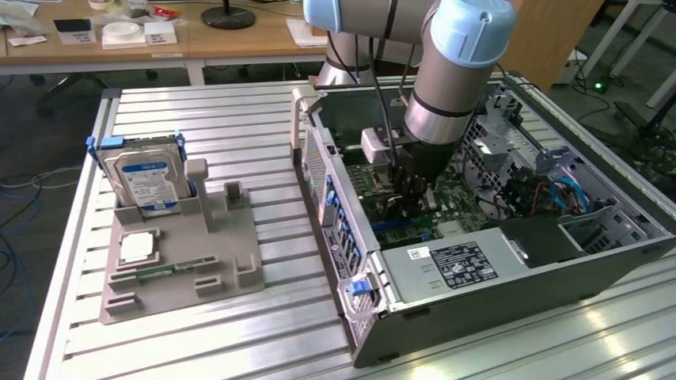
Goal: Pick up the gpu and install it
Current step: 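Insert the gpu into the slot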
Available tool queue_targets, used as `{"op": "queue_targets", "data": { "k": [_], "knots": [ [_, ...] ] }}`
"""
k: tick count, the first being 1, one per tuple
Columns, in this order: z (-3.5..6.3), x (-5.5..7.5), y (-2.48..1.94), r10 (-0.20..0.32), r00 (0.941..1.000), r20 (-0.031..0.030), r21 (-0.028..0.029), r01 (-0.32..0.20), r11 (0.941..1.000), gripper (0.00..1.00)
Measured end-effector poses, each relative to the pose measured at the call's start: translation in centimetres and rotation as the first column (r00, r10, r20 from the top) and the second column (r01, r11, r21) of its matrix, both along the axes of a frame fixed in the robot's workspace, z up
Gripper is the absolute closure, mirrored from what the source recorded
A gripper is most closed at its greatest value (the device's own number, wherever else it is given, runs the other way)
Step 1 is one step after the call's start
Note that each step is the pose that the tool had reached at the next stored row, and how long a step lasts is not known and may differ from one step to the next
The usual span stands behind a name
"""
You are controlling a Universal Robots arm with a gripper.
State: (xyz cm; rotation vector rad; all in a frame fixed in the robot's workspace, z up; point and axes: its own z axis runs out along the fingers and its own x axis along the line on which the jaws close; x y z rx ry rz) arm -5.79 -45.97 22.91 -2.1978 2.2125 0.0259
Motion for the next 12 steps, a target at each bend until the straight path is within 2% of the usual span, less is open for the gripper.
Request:
{"op": "queue_targets", "data": {
  "k": [12],
  "knots": [
    [-0.3, -0.04, 0.02, 0.0, 1.0, -0.0001, -0.0003, 0.0, 1.0, 0.72]
  ]
}}
